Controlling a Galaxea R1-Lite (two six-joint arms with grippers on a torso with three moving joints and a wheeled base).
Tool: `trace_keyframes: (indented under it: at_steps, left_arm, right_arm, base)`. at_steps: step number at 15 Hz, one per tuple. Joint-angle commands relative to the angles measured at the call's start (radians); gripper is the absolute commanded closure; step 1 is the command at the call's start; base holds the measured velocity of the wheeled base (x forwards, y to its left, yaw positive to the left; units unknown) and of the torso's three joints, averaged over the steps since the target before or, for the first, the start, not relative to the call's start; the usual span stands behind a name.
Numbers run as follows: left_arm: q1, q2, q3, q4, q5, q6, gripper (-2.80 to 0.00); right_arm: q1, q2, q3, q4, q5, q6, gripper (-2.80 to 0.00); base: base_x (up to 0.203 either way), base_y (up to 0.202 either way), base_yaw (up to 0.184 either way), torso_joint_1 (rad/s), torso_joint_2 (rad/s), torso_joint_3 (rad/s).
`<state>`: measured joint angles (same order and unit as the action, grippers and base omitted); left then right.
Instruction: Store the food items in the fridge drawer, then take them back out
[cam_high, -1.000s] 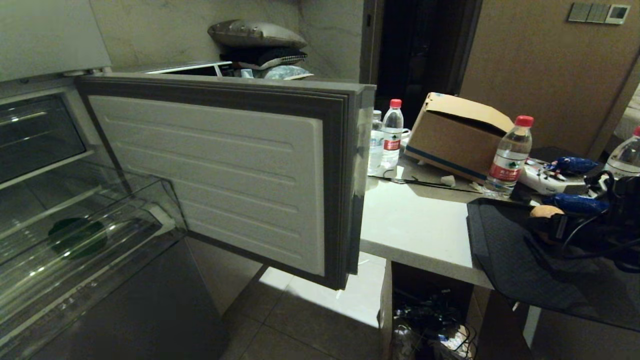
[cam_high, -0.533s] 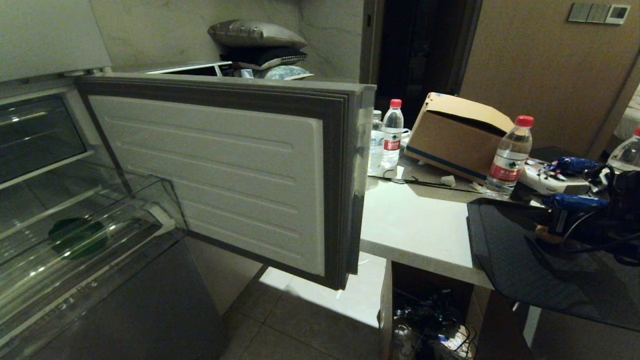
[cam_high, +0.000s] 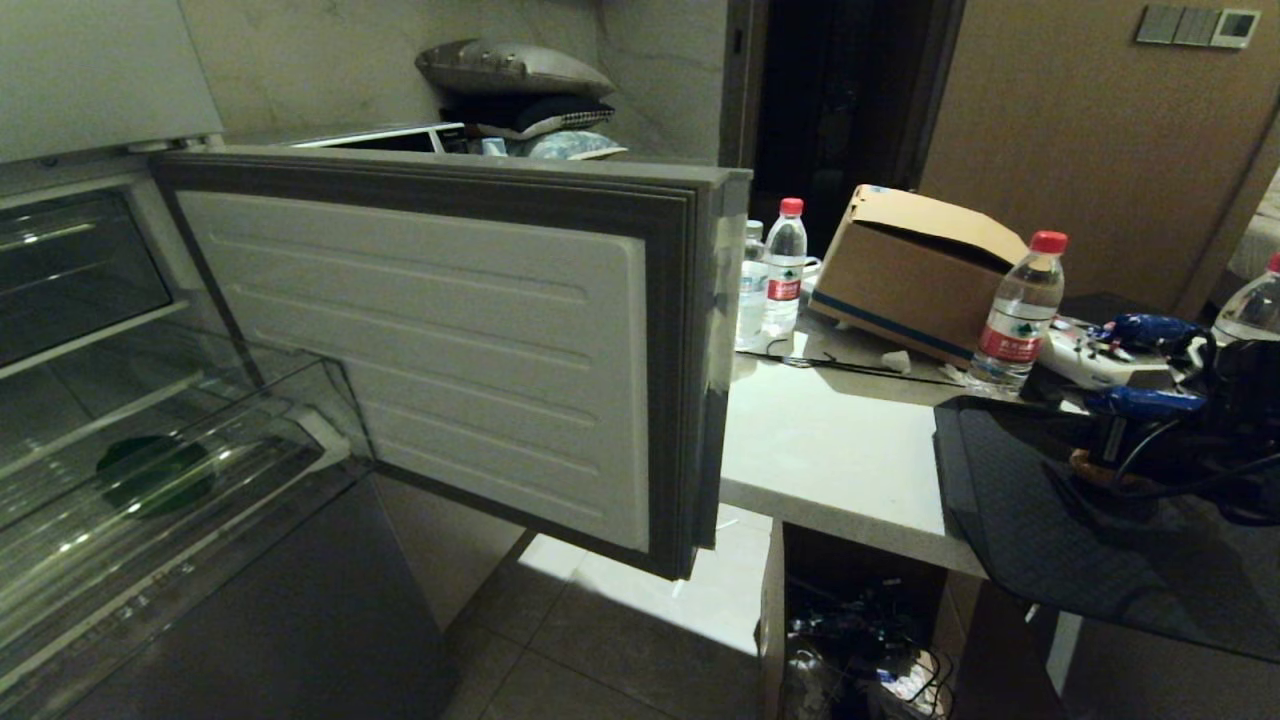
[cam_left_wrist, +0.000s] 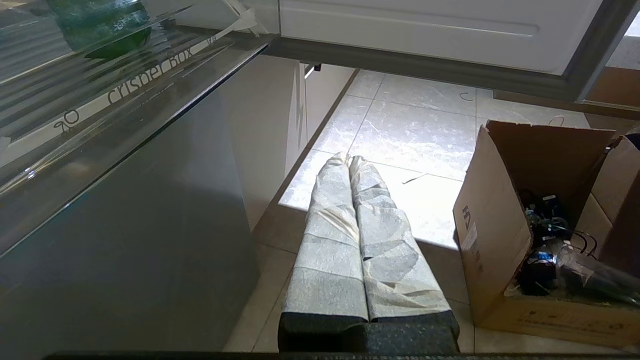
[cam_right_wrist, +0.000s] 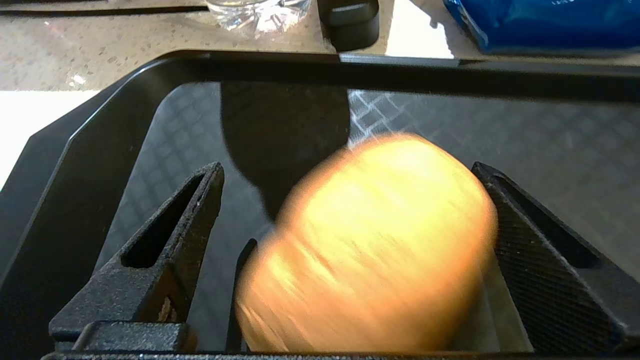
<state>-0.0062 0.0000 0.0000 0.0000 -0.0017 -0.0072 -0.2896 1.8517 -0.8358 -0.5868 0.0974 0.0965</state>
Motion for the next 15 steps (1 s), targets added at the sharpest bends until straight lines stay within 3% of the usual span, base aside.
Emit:
trace_keyframes:
  at_steps: [1,2,3,9,15]
  left_arm:
    - [0.0,0.001,0.0,0.001,0.0,0.0,0.0]
    - [0.0,0.002,0.0,0.0,0.0,0.0,0.0]
    - [0.0,0.001,0.0,0.0,0.0,0.0,0.0]
    - [0.0,0.001,0.0,0.0,0.0,0.0,0.0]
    - [0.0,0.001,0.0,0.0,0.0,0.0,0.0]
  right_arm:
    - [0.001,0.031,-0.022,-0.004,0.002,0.0,-2.8]
    - [0.0,0.038,-0.026,-0.004,0.003,0.0,-2.8]
    - [0.001,0.045,-0.031,-0.004,0.004,0.002,0.0]
    - [0.022,0.001,-0.008,0.0,0.005,0.002,0.0]
    - [0.056,-0.401,0.263,-0.002,0.011,-0.009,0.0]
  base:
    - [0.0,0.0,0.0,0.0,0.0,0.0]
    - [0.0,0.0,0.0,0.0,0.0,0.0]
    - [0.0,0.0,0.0,0.0,0.0,0.0]
    - [0.0,0.0,0.0,0.0,0.0,0.0]
    - [0.0,0.0,0.0,0.0,0.0,0.0]
